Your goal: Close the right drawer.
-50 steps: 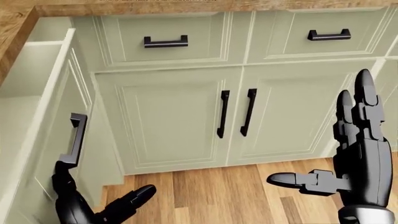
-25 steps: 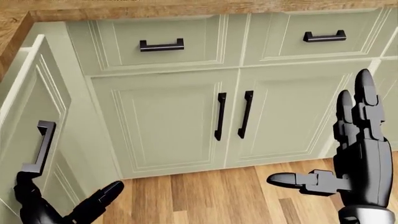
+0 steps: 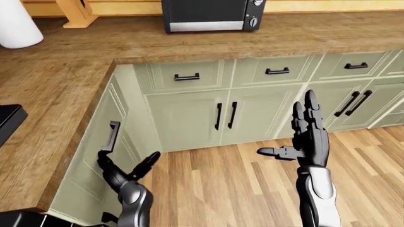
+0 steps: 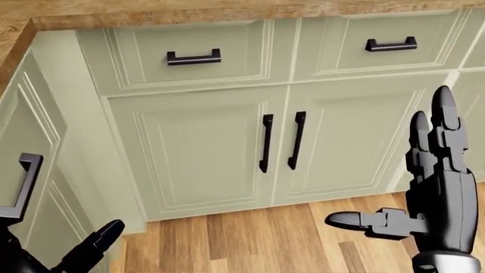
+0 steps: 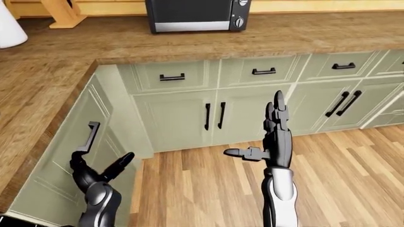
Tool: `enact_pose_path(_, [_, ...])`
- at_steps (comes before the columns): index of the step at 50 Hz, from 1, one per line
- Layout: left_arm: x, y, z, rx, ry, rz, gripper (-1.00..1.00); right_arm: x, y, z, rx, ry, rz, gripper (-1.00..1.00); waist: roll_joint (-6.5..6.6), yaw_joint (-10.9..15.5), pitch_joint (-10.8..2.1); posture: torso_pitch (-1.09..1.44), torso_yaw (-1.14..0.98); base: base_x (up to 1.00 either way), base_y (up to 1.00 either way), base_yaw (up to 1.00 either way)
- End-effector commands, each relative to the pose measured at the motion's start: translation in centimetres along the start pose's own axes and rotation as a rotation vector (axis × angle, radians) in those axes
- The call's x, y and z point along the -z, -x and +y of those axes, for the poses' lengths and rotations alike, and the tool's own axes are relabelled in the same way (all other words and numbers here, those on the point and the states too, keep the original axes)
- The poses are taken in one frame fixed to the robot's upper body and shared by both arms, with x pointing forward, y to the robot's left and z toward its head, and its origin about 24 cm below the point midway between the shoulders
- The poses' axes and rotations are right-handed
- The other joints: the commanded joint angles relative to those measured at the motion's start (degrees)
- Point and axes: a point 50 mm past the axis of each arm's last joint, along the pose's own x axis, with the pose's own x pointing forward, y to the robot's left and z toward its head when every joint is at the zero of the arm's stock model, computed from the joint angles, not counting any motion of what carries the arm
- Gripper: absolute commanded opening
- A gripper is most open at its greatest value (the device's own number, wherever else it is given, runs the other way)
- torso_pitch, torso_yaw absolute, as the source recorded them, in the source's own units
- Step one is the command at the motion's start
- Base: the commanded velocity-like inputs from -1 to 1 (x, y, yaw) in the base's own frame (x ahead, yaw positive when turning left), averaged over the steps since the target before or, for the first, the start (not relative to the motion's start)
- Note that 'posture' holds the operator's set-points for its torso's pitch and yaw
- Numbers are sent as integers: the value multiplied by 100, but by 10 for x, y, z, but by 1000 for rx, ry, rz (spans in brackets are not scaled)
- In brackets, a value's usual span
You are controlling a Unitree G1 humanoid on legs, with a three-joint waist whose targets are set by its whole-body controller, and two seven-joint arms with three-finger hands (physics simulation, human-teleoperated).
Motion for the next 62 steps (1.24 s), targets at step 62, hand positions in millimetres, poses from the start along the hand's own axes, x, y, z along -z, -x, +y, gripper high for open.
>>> enact_pose_path(62, [-31,-35,62,-408,124,-49,100,-16,-5,2,-14,6,-84,100,100,-81,-98,0,0,0,0,0])
